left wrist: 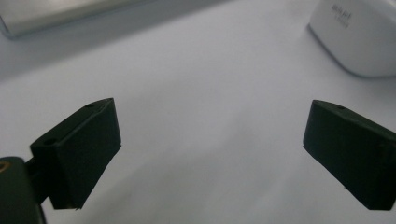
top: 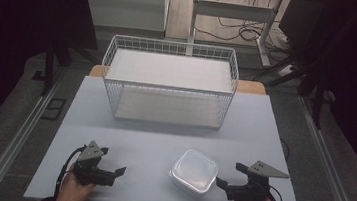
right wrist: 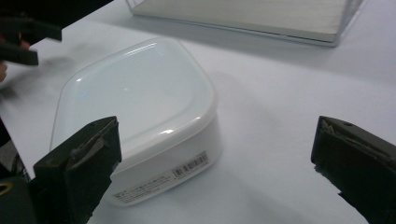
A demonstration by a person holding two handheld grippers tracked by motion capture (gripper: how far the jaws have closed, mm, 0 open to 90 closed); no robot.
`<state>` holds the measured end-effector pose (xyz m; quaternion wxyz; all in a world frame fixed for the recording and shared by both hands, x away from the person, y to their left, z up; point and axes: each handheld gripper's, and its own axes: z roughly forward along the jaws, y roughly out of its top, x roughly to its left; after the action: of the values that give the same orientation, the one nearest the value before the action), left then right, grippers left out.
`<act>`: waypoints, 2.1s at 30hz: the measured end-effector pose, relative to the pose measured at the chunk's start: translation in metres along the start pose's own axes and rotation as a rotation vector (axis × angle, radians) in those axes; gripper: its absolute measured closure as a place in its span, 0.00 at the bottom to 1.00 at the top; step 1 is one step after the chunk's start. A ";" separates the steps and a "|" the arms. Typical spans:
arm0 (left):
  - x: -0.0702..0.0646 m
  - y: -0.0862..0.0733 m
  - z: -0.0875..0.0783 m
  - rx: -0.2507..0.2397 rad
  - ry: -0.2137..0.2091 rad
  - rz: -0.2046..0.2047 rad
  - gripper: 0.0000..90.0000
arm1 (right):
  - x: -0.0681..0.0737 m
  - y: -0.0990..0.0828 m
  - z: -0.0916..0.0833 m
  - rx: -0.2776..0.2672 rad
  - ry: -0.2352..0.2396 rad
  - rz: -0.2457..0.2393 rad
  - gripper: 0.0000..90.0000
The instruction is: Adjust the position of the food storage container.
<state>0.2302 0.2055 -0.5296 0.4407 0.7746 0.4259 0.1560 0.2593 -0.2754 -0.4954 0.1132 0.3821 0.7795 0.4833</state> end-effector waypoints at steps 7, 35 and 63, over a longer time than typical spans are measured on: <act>0.003 -0.002 0.001 0.006 -0.014 -0.007 0.05 | 0.005 -0.002 0.008 0.075 -0.044 -0.045 0.00; -0.033 0.037 0.045 0.089 -0.258 0.063 0.33 | 0.016 -0.001 -0.012 0.166 -0.093 -0.024 0.30; -0.062 0.062 0.091 0.172 -0.302 0.082 1.00 | 0.026 0.017 0.033 0.249 0.032 -0.071 0.99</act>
<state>0.2827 0.0906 -0.5220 0.4249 0.8409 0.3348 0.0188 0.2678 -0.2312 -0.4922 0.0694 0.3577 0.8481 0.3847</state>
